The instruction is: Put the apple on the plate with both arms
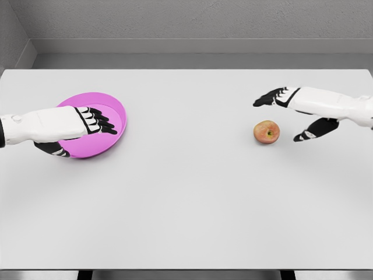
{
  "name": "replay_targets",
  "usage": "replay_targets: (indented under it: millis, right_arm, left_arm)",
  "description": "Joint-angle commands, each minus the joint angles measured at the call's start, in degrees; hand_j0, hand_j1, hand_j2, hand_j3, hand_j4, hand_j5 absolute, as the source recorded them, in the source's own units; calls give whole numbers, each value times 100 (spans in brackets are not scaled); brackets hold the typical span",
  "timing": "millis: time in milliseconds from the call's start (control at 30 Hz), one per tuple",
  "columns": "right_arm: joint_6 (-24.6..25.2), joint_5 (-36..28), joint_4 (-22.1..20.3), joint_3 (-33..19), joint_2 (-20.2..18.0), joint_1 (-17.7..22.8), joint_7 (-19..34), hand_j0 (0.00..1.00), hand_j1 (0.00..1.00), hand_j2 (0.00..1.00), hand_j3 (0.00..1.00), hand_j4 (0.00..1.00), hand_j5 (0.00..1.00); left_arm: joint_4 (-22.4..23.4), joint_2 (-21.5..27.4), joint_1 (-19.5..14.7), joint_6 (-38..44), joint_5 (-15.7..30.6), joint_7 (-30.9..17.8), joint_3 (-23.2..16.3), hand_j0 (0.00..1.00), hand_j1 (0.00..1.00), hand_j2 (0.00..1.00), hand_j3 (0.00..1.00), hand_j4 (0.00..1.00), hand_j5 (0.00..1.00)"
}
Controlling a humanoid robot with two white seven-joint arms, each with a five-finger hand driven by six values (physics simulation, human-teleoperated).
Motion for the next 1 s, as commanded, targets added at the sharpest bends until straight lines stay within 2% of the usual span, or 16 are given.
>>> replay_targets:
  millis: [0, 167, 267, 433, 633, 833, 967]
  right_arm:
    - [26, -37, -5, 78, 1, 0, -3, 100, 100, 100, 100, 100, 100]
    - [167, 173, 91, 87, 195, 0, -3, 100, 100, 100, 100, 100, 100]
    - [220, 349, 337, 157, 476, 0, -3, 100, 100, 100, 100, 100, 100]
    - [237, 560, 592, 158, 722, 0, -3, 100, 100, 100, 100, 100, 100]
    - [228, 648, 707, 158, 757, 0, -3, 100, 100, 100, 100, 100, 100]
    - [211, 675, 997, 166, 828, -9, -3, 100, 100, 100, 100, 100, 100]
    - [184, 815, 1164, 158, 986, -18, -3, 100, 100, 100, 100, 100, 100]
  left_arm:
    - [8, 6, 0, 11, 32, -3, 3, 100, 100, 100, 100, 100, 100]
    - [8, 6, 0, 11, 32, -3, 3, 100, 100, 100, 100, 100, 100]
    - [8, 6, 0, 11, 32, -3, 3, 100, 100, 100, 100, 100, 100]
    - [8, 6, 0, 11, 32, -3, 3, 100, 100, 100, 100, 100, 100]
    - [17, 6, 0, 11, 32, 6, 3, 100, 100, 100, 100, 100, 100]
    - [17, 6, 0, 11, 23, -3, 3, 100, 100, 100, 100, 100, 100]
    - [26, 6, 0, 11, 23, -3, 3, 100, 100, 100, 100, 100, 100]
